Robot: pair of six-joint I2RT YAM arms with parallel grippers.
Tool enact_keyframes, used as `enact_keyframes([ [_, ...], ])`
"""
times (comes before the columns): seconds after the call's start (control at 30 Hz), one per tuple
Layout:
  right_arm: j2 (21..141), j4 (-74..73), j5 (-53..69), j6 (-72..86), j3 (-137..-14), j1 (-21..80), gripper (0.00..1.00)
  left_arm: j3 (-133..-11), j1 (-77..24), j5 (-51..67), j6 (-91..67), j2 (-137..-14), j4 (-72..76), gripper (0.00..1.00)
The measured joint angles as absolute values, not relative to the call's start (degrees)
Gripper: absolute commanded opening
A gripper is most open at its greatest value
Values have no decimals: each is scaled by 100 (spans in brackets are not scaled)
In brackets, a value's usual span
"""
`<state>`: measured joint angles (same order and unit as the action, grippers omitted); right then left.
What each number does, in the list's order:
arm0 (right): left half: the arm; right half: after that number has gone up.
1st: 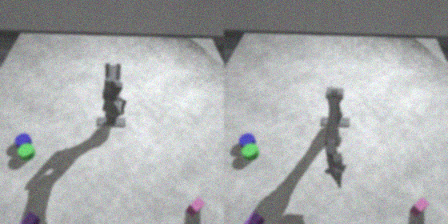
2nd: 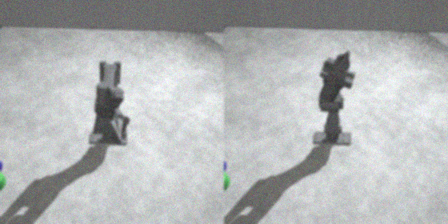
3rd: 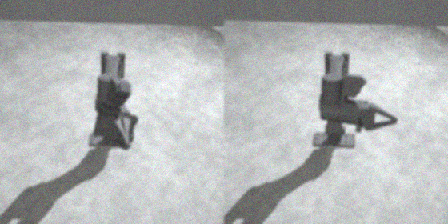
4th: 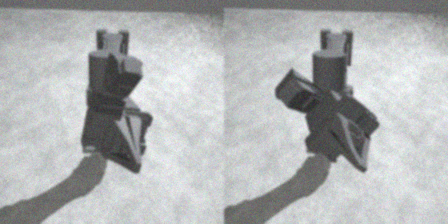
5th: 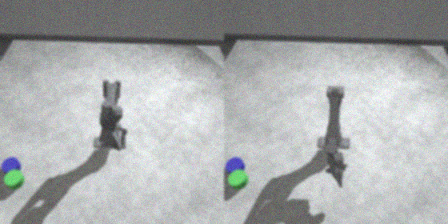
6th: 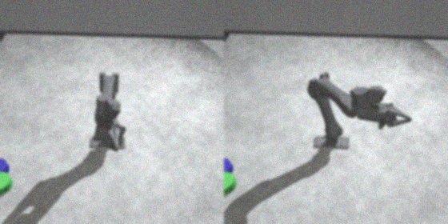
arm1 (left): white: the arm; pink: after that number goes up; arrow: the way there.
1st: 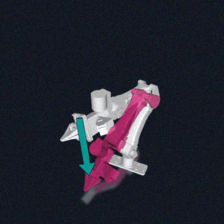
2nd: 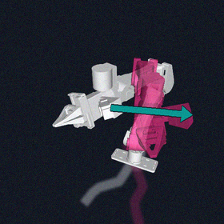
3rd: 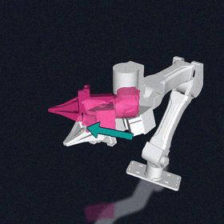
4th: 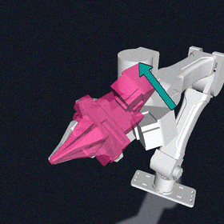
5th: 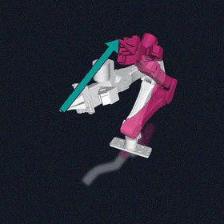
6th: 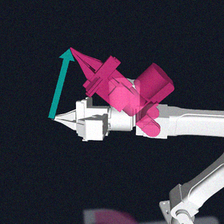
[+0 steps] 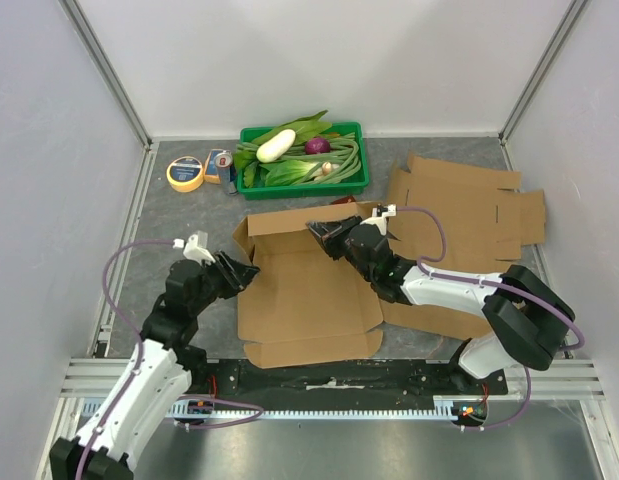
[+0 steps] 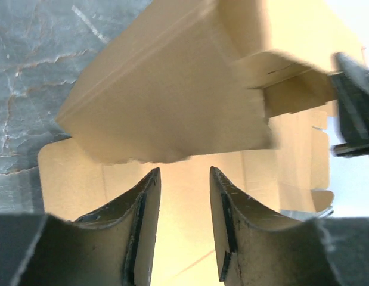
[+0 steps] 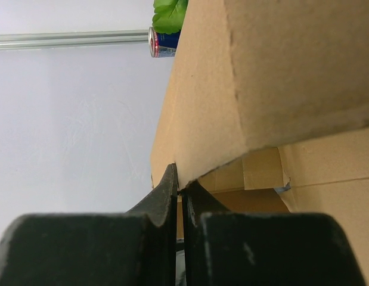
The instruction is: Fold the paper box
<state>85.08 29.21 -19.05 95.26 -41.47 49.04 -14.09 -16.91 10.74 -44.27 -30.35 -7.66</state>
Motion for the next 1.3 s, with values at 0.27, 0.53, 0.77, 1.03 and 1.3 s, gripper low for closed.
enact_keyframes([
  [0.27,8499,2923,-1903,9515,-4128,4904,6,-3612,-1686,276,-4324,-3006,-2578,47],
  [0.53,8468,2895,-1876,9520,-4125,4904,6,-3986,-1636,-1033,-4189,-4560,-2687,61],
  [0.77,8471,2895,-1942,9559,-4134,4886,6,-3520,-1610,-915,-3940,-4906,-1122,33],
  [1.03,8471,2869,-1911,9555,-4141,4866,6,-2709,-1634,-309,-3763,-3946,-449,60],
  [1.3,8497,2912,-1872,9557,-4141,4886,6,-2661,-1649,-875,-3839,-2786,-1806,58],
])
